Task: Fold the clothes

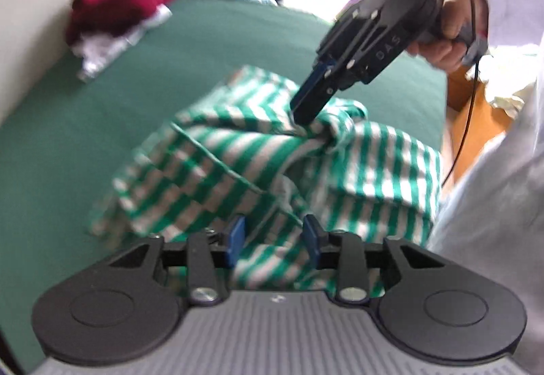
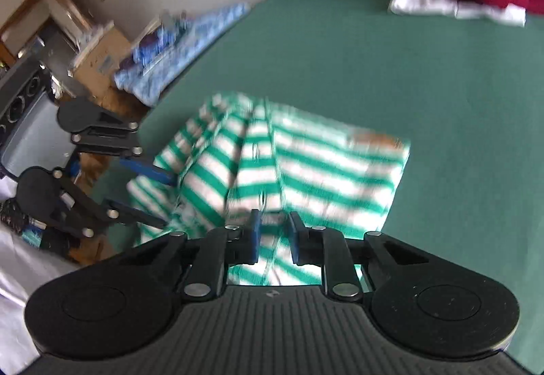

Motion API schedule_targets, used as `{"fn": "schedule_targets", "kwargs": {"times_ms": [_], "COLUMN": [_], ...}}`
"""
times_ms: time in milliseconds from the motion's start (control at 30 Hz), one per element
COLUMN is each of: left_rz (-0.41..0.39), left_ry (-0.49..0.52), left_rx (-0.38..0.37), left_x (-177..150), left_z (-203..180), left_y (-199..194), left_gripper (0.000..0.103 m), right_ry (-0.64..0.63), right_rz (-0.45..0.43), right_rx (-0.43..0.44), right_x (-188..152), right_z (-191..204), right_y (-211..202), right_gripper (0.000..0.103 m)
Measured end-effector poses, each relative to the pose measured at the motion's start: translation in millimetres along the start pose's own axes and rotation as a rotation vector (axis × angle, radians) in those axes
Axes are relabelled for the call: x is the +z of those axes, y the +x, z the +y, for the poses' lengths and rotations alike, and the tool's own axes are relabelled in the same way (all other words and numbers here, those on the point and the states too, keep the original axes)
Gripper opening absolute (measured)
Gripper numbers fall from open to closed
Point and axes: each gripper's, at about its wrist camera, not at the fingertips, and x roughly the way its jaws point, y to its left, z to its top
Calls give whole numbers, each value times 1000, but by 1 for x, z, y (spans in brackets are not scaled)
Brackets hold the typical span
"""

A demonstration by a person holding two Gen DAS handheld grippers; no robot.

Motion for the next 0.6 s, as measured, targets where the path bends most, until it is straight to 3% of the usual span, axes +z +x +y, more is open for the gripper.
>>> {"fn": "schedule_targets", "kwargs": {"times_ms": [100,233,400,467,600], "left_rz": [-11,0,-89,-86,-17], "left_ry": [8,-20,-43,-78,-113], "left_rx": [2,-34,-30,-37,-80], "left_x": [-14,-9,-8,-10,-15], "left_z": [-9,-4,2,7,1], "left_y": [13,-4,-51,-47,-11], "left_gripper": [52,49,53,53,47], "right_ry": [-23,-62,-44,-36,-22], "right_rz": [-3,23,-141,-184,-159], "right_rx": [-25,-77,-91,-79,-123], "right_x": [-15,-6,17,26,27], "right_z": [4,14,20,24,21], "right_y": [5,-5,-28,-19,15], "right_gripper": [19,19,22,22,22]}}
